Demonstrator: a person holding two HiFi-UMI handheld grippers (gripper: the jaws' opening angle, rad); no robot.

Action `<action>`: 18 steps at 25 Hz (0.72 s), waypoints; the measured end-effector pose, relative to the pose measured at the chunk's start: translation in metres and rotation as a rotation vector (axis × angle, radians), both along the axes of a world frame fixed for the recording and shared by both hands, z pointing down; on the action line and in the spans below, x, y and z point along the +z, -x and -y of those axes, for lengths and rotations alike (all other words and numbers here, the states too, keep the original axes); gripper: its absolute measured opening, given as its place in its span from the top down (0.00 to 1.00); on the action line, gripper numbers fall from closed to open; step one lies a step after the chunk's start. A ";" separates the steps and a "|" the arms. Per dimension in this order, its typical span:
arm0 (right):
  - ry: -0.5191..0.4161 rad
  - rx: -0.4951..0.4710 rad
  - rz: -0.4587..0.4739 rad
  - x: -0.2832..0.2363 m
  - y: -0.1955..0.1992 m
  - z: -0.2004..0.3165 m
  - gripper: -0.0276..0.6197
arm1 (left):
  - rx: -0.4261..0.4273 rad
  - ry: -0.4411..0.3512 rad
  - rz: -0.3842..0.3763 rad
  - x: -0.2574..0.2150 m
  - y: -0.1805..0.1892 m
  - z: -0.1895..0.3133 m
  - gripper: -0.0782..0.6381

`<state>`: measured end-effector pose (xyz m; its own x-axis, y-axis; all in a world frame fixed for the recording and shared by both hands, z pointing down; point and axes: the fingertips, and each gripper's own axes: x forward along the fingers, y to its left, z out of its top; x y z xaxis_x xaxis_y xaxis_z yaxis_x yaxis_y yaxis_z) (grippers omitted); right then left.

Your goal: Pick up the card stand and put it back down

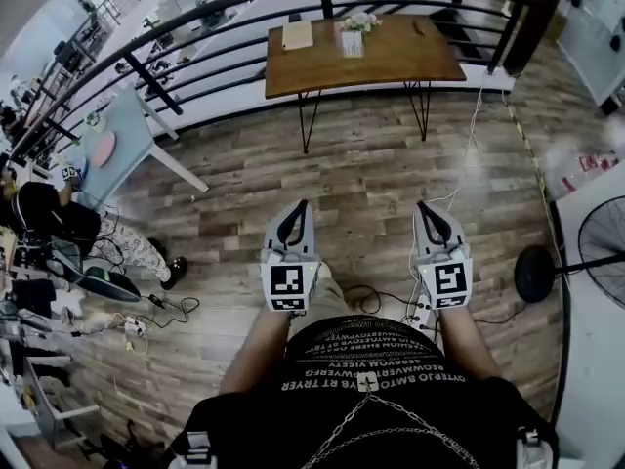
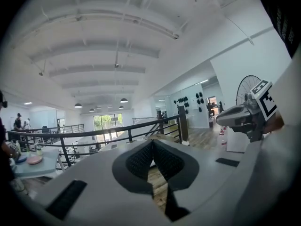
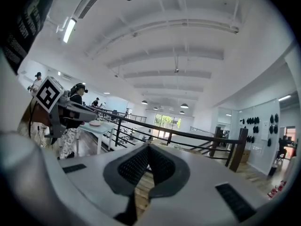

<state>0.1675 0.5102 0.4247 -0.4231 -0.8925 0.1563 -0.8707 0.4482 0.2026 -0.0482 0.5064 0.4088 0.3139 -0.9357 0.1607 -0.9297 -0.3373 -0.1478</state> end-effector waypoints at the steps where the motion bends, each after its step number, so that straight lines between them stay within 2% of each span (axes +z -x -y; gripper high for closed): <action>1: 0.012 -0.003 0.009 0.001 0.002 0.006 0.93 | -0.001 0.003 0.005 -0.002 0.003 0.005 0.85; 8: 0.089 0.008 0.038 0.018 0.028 0.064 0.93 | 0.040 0.010 -0.023 -0.010 0.023 0.068 0.85; 18: 0.098 0.046 0.033 0.013 0.066 0.141 0.93 | 0.083 0.004 0.027 -0.013 0.055 0.159 0.85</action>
<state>0.1015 0.3688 0.4382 -0.3883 -0.8924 0.2299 -0.8964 0.4236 0.1305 -0.1034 0.3479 0.3961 0.3859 -0.9059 0.1741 -0.8941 -0.4138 -0.1712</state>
